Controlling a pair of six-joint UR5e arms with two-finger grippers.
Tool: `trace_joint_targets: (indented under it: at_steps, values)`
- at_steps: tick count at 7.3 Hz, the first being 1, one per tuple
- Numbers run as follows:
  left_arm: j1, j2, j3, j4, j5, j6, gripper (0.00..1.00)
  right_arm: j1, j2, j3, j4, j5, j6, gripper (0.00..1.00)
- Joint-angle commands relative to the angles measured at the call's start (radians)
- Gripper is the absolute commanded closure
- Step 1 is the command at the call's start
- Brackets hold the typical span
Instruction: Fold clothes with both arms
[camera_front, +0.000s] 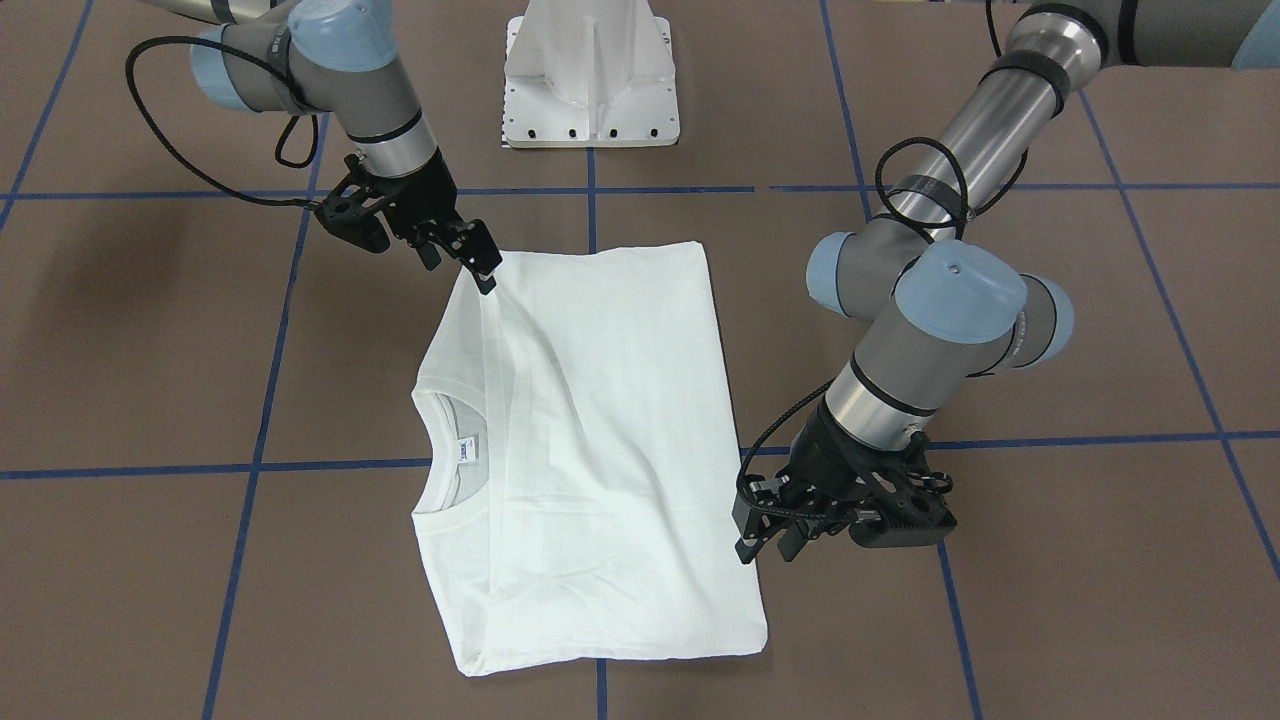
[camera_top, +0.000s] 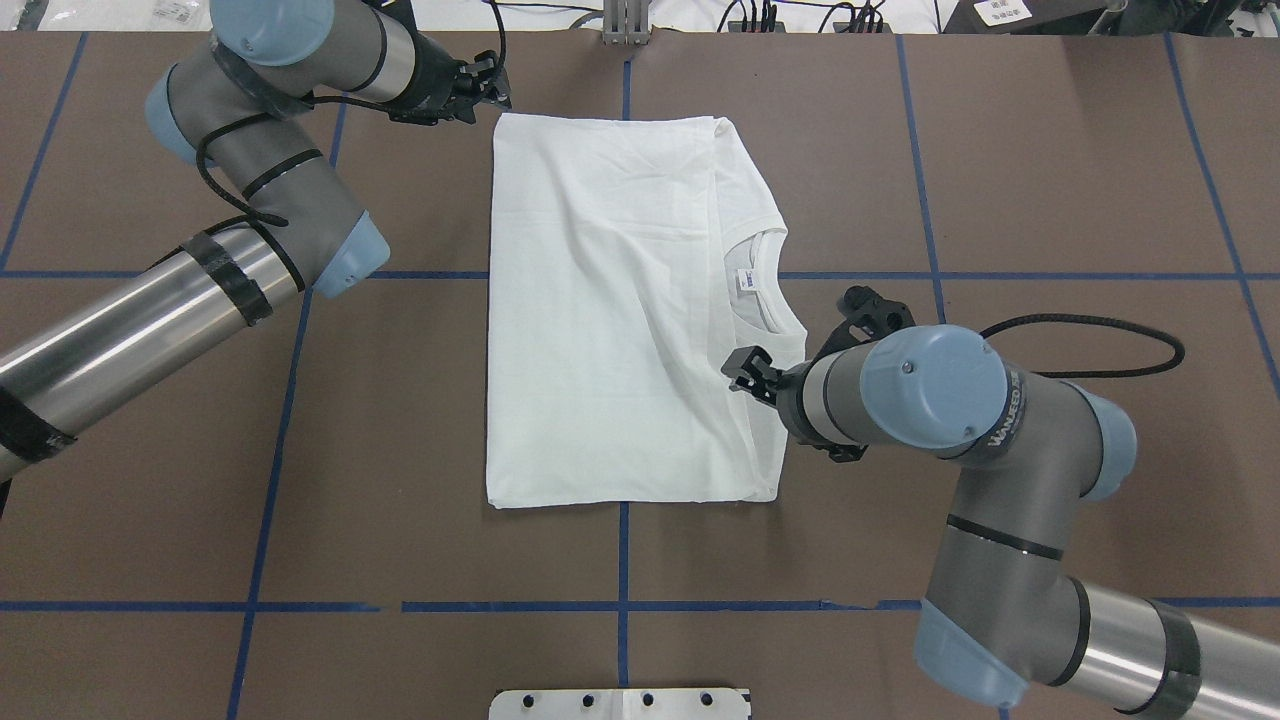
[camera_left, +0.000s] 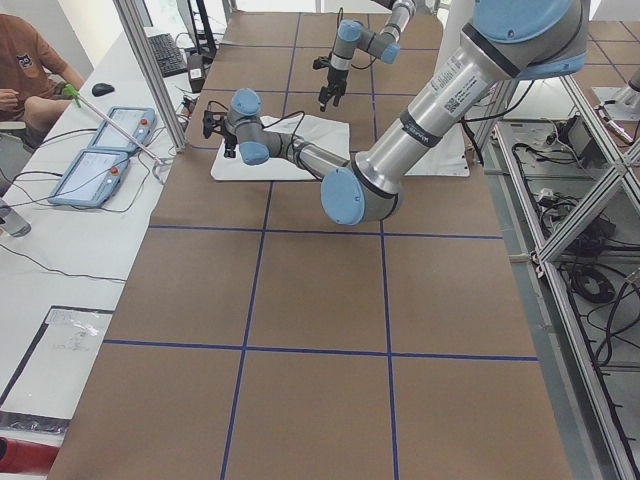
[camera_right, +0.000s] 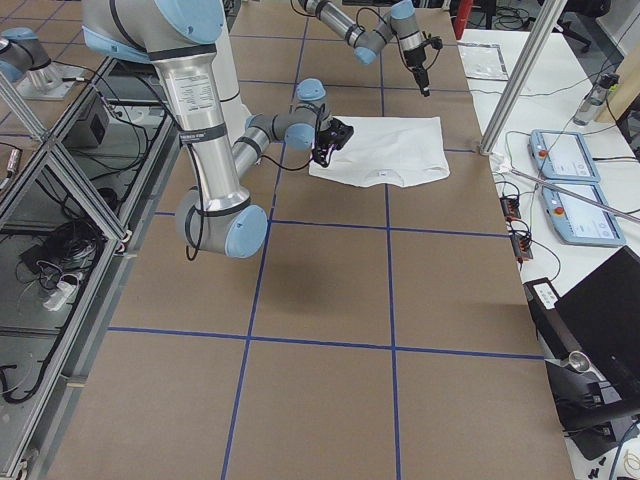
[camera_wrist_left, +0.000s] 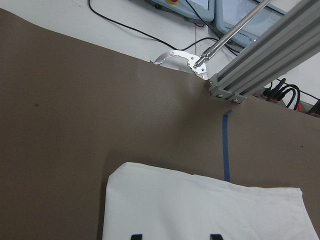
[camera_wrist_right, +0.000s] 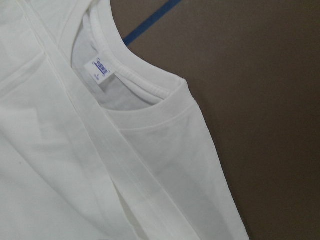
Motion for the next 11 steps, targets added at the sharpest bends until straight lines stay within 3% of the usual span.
trace_joint_targets:
  at_steps: [1, 9, 11]
  values:
    - [0.0, 0.006, -0.007, 0.003, -0.002, 0.0, 0.44, -0.084, 0.003, -0.016, -0.043, -0.089, 0.027, 0.0]
    - [0.003, 0.007, -0.011, -0.003, -0.002, -0.043, 0.42, -0.113, 0.0, -0.039, -0.06, -0.088, 0.088, 0.04]
    - [0.003, 0.007, -0.013, -0.003, -0.002, -0.043, 0.42, -0.113, 0.0, -0.039, -0.06, -0.086, 0.088, 0.14]
